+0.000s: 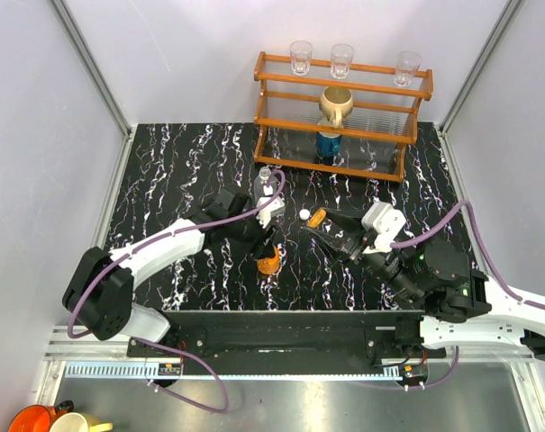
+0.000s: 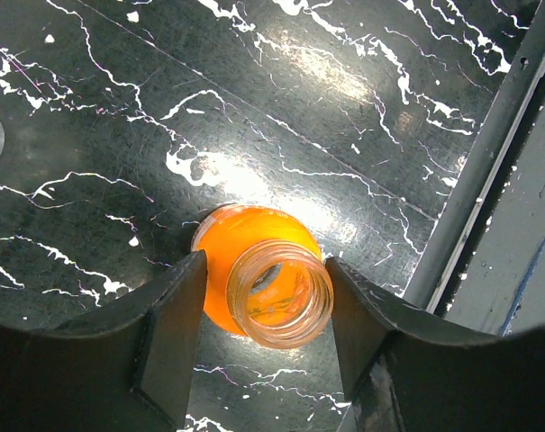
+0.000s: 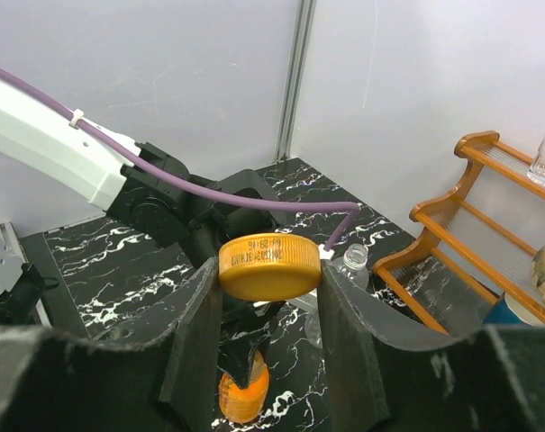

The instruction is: Screw on the bottle caps

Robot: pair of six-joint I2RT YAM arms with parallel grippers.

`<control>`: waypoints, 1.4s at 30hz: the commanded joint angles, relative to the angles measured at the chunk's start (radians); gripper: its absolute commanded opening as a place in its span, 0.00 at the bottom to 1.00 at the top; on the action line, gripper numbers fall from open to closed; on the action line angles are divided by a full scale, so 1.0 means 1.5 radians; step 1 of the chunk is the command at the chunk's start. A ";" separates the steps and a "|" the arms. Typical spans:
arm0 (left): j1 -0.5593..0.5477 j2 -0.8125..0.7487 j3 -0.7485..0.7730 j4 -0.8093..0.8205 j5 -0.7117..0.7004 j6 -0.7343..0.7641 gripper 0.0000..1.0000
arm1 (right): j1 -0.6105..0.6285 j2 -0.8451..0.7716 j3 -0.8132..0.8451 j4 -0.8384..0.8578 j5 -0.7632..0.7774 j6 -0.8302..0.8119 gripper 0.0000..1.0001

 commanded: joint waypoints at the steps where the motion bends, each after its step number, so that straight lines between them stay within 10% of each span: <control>1: -0.004 -0.007 0.002 0.018 -0.014 0.013 0.57 | 0.006 -0.012 -0.001 -0.004 0.027 0.013 0.31; 12: -0.008 -0.011 0.057 -0.085 -0.111 0.071 0.14 | 0.007 -0.013 0.002 -0.019 0.033 0.029 0.29; 19: -0.066 0.022 0.117 -0.313 -0.281 0.181 0.09 | 0.006 -0.016 0.008 -0.031 0.026 0.040 0.29; 35: -0.215 0.231 0.218 -0.296 -0.256 0.144 0.06 | 0.007 -0.015 0.022 -0.047 0.026 0.050 0.29; 38: -0.218 0.219 0.205 -0.284 -0.254 0.141 0.14 | 0.006 -0.017 0.024 -0.053 0.025 0.052 0.29; 42: -0.219 0.189 0.186 -0.265 -0.257 0.136 0.57 | 0.006 -0.016 0.022 -0.054 0.027 0.052 0.29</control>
